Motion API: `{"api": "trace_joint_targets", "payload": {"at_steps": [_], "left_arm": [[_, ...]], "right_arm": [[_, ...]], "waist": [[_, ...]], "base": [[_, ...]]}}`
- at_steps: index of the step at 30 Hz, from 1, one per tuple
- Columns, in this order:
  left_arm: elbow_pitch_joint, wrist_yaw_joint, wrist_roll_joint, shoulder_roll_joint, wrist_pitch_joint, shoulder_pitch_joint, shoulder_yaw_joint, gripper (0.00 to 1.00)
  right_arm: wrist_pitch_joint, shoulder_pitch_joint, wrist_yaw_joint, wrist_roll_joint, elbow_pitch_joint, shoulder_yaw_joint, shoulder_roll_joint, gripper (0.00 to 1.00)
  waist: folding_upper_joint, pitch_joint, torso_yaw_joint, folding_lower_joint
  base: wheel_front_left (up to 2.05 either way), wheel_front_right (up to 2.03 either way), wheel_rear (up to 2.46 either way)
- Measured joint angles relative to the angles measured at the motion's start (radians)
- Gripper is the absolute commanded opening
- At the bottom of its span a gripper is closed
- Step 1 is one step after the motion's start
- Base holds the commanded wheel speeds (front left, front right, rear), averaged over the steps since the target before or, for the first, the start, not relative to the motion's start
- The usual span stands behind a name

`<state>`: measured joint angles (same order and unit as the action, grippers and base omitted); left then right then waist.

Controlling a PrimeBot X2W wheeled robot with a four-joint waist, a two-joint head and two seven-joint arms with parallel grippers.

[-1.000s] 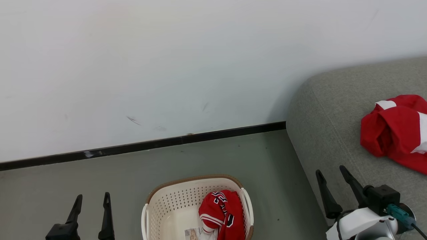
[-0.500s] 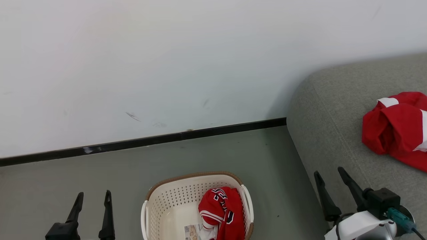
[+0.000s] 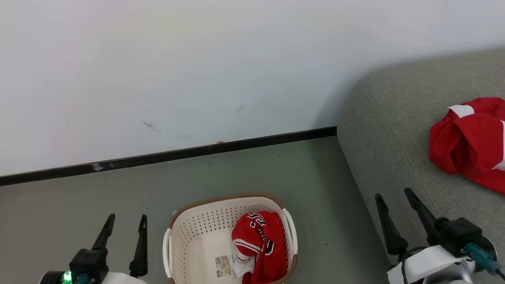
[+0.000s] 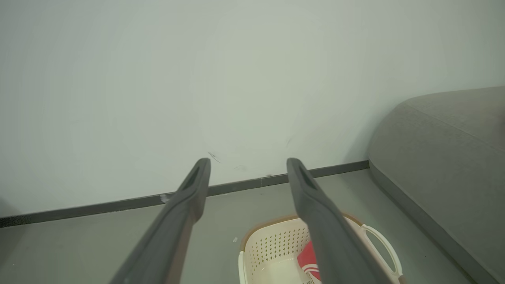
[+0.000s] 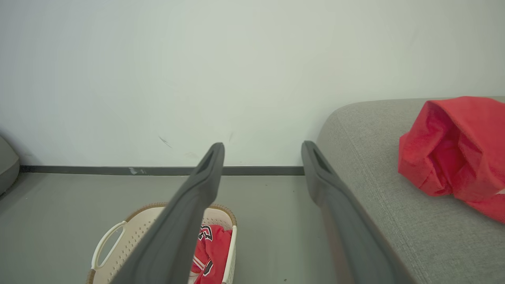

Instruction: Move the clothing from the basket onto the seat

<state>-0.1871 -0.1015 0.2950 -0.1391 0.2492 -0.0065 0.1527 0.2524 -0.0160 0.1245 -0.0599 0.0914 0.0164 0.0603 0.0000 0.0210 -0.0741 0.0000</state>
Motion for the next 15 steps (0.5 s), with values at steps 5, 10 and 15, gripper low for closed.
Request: {"api": "trace_joint_targets", "payload": {"at_steps": [5, 10, 15], "left_arm": [[-0.006, 0.016, -0.024, -0.001, -0.002, -0.036, 0.022, 1.0], [-0.013, 0.026, -0.034, 0.0, -0.012, -0.089, 0.045, 1.0], [-0.026, 0.035, -0.043, 0.007, -0.021, -0.126, 0.066, 1.0]], "right_arm": [[0.0, 0.005, 0.0, 0.0, -0.021, 0.012, 0.004, 1.0], [0.0, 0.021, 0.0, 0.0, -0.041, 0.017, 0.012, 1.0], [0.0, 0.038, 0.0, 0.0, -0.066, 0.02, 0.011, 1.0]], "waist": [[0.0, 0.025, -0.005, 0.0], [0.0, 0.057, -0.01, 0.0], [0.0, 0.094, -0.017, 0.0]], "base": [[0.0, 0.0, 0.0], [0.0, 0.0, 0.0], [0.0, 0.0, 0.0]]}}
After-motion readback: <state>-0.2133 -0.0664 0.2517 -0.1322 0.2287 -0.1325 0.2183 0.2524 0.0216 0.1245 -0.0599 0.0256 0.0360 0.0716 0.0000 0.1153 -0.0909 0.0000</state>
